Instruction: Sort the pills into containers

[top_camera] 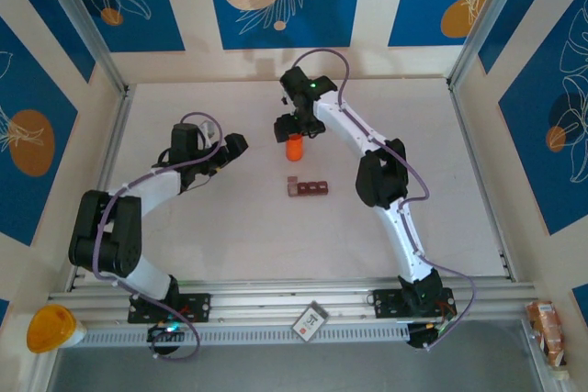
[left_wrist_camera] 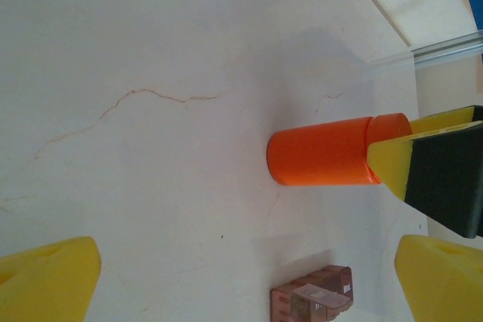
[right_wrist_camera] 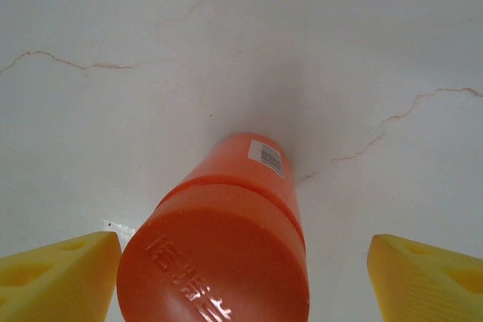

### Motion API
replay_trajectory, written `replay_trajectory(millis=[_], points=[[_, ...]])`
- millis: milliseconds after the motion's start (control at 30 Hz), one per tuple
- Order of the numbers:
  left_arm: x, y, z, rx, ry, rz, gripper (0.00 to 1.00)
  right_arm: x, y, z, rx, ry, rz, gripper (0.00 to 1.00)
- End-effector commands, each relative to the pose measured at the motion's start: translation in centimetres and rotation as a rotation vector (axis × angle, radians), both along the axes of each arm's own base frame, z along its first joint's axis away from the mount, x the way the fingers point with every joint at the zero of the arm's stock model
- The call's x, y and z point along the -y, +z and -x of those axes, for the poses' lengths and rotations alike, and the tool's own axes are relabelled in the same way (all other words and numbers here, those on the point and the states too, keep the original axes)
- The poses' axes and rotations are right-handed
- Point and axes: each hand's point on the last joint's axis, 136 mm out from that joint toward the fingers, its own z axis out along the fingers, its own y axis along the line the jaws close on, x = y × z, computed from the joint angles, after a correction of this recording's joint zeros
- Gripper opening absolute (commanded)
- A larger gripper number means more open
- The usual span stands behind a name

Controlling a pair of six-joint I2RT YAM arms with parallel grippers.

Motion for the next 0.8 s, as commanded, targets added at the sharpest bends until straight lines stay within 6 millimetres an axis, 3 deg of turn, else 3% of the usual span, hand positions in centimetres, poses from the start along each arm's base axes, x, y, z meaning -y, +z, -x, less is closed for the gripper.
replay_trajectory(millis=[0, 300, 400, 567, 767], points=[[0.01, 0.25, -0.34, 0.007, -0.003, 0.035, 1.00, -0.49, -0.61, 0.61, -0.040, 0.028, -0.013, 0.85], [0.08, 0.33, -0.20, 0.006, -0.007, 0.039, 1.00, -0.68, -1.45, 0.83, -0.066, 0.026, -0.026, 0.73], [0.09, 0.37, -0.23, 0.008, -0.007, 0.039, 1.00, -0.83, -1.50, 0.81, -0.073, 0.028, -0.041, 0.64], [0.29, 0.50, -0.31, 0.012, -0.019, 0.045, 1.00, -0.75, -1.44, 0.71, -0.076, 0.025, -0.049, 0.61], [0.93, 0.76, -0.55, 0.009, -0.062, 0.054, 1.00, -0.77, -0.82, 0.71, -0.070, 0.028, -0.058, 0.41]])
